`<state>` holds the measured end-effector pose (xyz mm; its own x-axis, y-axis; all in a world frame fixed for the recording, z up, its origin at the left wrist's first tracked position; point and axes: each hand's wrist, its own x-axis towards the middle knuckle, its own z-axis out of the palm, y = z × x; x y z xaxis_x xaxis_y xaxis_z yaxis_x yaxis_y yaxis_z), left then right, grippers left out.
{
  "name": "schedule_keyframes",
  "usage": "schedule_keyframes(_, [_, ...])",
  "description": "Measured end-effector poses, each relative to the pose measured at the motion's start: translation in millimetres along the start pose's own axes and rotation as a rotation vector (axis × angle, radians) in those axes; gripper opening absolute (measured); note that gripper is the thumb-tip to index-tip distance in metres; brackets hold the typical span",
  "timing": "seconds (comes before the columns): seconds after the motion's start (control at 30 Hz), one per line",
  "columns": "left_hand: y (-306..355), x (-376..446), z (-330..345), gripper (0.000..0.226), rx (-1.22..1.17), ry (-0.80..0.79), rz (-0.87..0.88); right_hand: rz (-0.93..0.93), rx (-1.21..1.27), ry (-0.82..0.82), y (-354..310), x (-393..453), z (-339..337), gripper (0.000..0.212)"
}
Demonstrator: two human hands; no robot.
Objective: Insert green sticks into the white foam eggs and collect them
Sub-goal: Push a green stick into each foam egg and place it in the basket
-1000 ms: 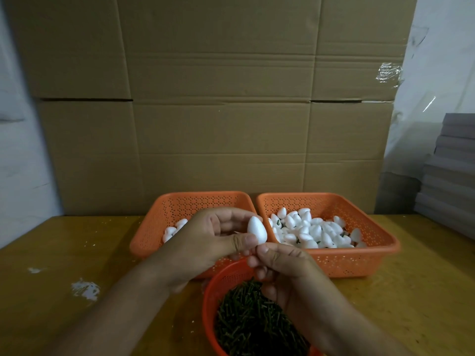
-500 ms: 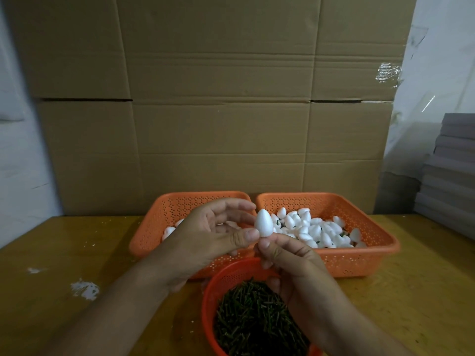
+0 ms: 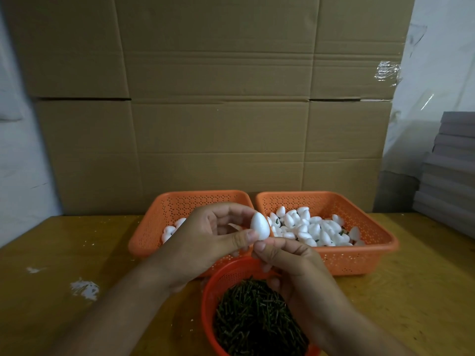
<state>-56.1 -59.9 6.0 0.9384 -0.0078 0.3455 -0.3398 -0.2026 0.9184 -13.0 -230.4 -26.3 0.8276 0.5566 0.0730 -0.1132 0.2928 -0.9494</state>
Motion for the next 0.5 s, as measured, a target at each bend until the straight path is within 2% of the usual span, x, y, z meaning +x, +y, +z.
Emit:
schedule_keyframes(0.23, [-2, 1, 0, 0.023, -0.017, 0.035, 0.01, -0.026, -0.017, -0.005, -1, 0, 0, 0.022])
schedule_keyframes(0.5, [-8, 12, -14, 0.017, -0.425, 0.372, -0.162, 0.016, 0.059, -0.017, -2, 4, -2, 0.016])
